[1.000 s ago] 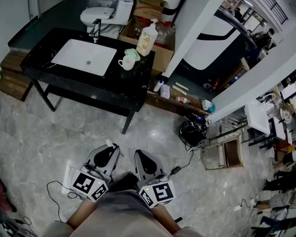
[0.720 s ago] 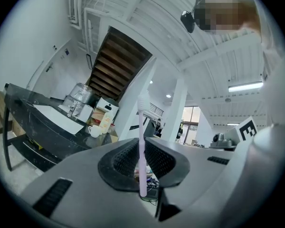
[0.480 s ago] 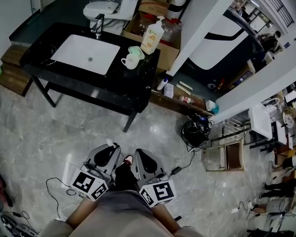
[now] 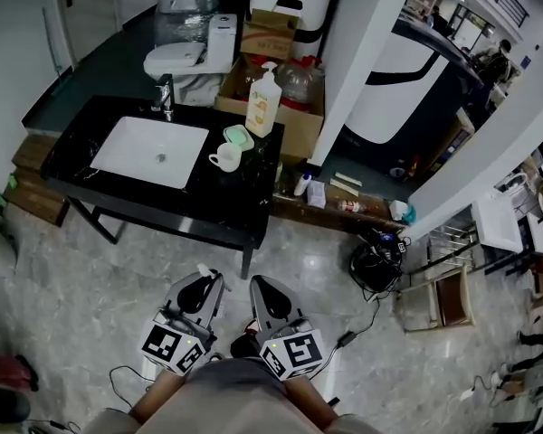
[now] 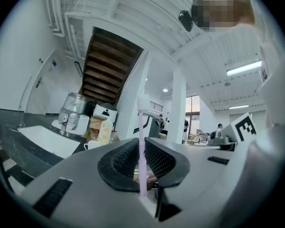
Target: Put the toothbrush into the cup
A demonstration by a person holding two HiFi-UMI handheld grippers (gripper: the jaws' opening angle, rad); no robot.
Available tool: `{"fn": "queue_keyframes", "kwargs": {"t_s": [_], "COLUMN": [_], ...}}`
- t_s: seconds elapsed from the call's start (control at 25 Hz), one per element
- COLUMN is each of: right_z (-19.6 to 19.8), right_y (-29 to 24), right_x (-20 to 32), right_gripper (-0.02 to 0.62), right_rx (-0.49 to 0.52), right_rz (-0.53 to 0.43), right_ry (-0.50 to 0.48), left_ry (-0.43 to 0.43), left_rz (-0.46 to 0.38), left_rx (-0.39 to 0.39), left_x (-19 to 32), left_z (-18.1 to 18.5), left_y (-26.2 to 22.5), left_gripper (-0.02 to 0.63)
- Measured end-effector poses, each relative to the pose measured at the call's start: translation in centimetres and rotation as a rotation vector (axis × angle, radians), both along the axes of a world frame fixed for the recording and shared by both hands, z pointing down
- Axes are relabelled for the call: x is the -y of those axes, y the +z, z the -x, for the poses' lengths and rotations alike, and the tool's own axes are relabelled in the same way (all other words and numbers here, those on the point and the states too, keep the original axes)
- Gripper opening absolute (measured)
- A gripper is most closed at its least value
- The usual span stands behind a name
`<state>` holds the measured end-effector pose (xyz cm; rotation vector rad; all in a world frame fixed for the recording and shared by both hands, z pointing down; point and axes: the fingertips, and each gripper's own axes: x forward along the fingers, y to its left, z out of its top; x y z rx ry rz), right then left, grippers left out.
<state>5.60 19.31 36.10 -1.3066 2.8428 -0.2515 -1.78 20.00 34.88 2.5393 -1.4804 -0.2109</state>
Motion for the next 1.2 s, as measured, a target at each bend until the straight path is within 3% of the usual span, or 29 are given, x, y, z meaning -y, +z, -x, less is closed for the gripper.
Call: {"fn": "queue_keyframes", "kwargs": {"t_s": [0.72, 1.2], "right_z": [-3.9, -2.5], "right_y": [-0.9, 0.2], "right_x": [9.3, 12.8], "right_gripper": [0.006, 0.006], "right_rx": [0.073, 0.04], "right_rz": [0.011, 0.047], "right_ry": [-0.057, -0.095], "left_ry": [-0.051, -0.049], "left_rz": [0.002, 0.049], "left_rx": [0.03, 0.0], "left_x": [9.3, 12.9], "left_z": [-4.5, -3.9], "left_y": [-1.4, 0.1], "left_gripper": [0.044, 0.044]}}
